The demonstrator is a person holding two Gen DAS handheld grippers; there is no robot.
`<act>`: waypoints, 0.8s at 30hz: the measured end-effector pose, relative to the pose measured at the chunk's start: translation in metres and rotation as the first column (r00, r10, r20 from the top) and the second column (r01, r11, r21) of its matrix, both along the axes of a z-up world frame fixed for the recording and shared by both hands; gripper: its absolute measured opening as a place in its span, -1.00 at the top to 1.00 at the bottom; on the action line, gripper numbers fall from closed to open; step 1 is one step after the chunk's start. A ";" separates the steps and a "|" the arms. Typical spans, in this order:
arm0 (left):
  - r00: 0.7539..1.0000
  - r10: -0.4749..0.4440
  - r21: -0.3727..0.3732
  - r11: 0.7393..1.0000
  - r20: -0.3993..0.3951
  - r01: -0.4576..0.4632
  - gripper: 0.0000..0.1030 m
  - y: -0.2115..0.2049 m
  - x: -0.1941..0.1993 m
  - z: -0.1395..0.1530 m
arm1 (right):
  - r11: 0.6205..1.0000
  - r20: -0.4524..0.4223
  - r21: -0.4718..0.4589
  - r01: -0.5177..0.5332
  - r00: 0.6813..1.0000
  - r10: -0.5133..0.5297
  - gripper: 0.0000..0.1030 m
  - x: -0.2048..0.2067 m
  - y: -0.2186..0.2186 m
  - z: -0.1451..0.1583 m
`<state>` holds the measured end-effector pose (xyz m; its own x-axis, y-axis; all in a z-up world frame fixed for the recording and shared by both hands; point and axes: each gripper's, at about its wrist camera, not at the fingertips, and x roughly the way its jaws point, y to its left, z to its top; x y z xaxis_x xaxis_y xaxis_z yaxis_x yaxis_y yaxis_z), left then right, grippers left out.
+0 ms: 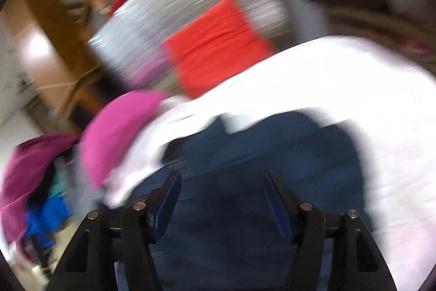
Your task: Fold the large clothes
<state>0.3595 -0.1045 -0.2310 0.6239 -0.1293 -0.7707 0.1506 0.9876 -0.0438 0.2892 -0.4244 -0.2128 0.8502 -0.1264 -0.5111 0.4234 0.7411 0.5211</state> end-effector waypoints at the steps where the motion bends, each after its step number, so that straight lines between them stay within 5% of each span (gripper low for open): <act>1: 1.000 -0.010 0.013 1.000 0.008 0.010 -1.00 -0.007 -0.002 0.000 | 0.999 -0.019 -0.008 0.041 0.999 -0.041 -0.29 -0.005 -0.010 -0.003; 6: 0.998 -0.051 0.050 0.998 0.024 0.050 -1.00 -0.033 -0.003 -0.003 | 0.980 -0.117 -0.005 0.199 0.973 -0.199 -0.29 -0.031 -0.060 -0.034; 15: 0.999 -0.040 0.070 0.997 0.007 0.039 -1.00 -0.055 0.033 -0.017 | 0.974 -0.138 0.185 0.129 0.985 -0.104 -0.19 -0.011 -0.075 -0.085; 16: 0.999 -0.035 0.065 0.997 -0.006 0.036 -1.00 -0.056 0.037 -0.020 | 0.979 -0.157 0.176 0.107 0.984 -0.079 0.15 -0.008 -0.074 -0.087; 17: 0.999 -0.028 0.052 0.998 -0.027 0.030 -1.00 -0.056 0.042 -0.023 | 0.984 -0.177 0.158 0.087 0.982 -0.059 0.24 -0.002 -0.070 -0.087; 20: 0.997 -0.011 0.039 0.999 -0.080 0.014 -1.00 -0.053 0.052 -0.030 | 0.994 -0.195 0.074 0.078 0.979 -0.063 0.26 0.003 -0.060 -0.078; 24: 0.994 -0.010 -0.006 1.000 -0.113 0.009 -0.94 -0.046 0.056 -0.035 | 0.993 -0.223 0.075 0.088 0.972 -0.069 0.22 0.006 -0.060 -0.084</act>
<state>0.4153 -0.1506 -0.2658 0.5314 -0.1390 -0.8357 0.1540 0.9859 -0.0661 0.2949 -0.4841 -0.2964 0.7053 -0.1372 -0.6955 0.5894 0.6586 0.4678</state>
